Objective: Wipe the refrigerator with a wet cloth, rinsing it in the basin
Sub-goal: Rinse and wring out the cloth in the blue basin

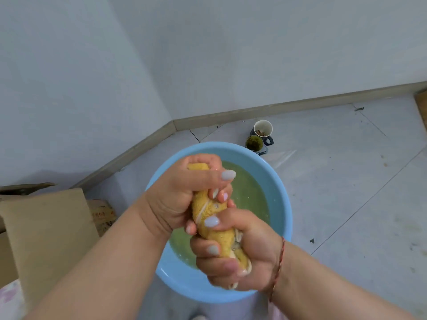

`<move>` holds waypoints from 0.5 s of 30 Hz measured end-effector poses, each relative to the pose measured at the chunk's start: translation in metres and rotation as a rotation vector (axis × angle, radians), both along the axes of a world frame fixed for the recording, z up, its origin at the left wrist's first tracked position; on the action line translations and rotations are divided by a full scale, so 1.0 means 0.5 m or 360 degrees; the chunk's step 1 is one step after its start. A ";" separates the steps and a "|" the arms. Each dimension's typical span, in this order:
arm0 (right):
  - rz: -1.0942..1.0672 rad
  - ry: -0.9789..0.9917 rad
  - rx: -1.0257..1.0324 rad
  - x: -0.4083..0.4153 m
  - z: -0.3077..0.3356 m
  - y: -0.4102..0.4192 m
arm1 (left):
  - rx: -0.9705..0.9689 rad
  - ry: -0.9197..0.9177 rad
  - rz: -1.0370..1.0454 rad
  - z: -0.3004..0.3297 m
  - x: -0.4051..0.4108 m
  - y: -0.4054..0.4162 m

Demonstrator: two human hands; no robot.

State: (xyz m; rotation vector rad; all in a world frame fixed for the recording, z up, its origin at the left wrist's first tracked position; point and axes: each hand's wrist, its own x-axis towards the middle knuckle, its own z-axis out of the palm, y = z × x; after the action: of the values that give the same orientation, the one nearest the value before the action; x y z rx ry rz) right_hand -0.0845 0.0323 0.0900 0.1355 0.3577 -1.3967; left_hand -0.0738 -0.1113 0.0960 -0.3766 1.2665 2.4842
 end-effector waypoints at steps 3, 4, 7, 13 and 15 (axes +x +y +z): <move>0.0161 0.0499 0.0584 -0.022 -0.023 -0.009 | -0.0567 -0.0214 0.0056 -0.016 -0.025 0.009; 0.0192 0.0669 0.0741 -0.022 -0.032 -0.016 | -0.0786 -0.0298 0.0102 -0.032 -0.031 0.017; 0.0246 0.1060 0.1160 -0.013 -0.089 -0.033 | -0.1224 -0.0588 0.0266 -0.107 -0.037 0.043; 0.1064 0.2719 0.1027 0.022 -0.210 -0.041 | -0.1806 -0.0887 0.0193 -0.212 -0.012 0.088; 0.1120 0.2737 0.1110 0.032 -0.235 -0.030 | -0.1860 -0.1030 0.0226 -0.229 -0.005 0.104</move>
State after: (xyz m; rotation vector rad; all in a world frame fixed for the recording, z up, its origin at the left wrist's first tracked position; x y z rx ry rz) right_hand -0.0687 0.0175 -0.0276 -0.6343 2.0639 -0.3041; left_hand -0.0761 -0.0596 -0.0185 -1.3991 2.2100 1.1970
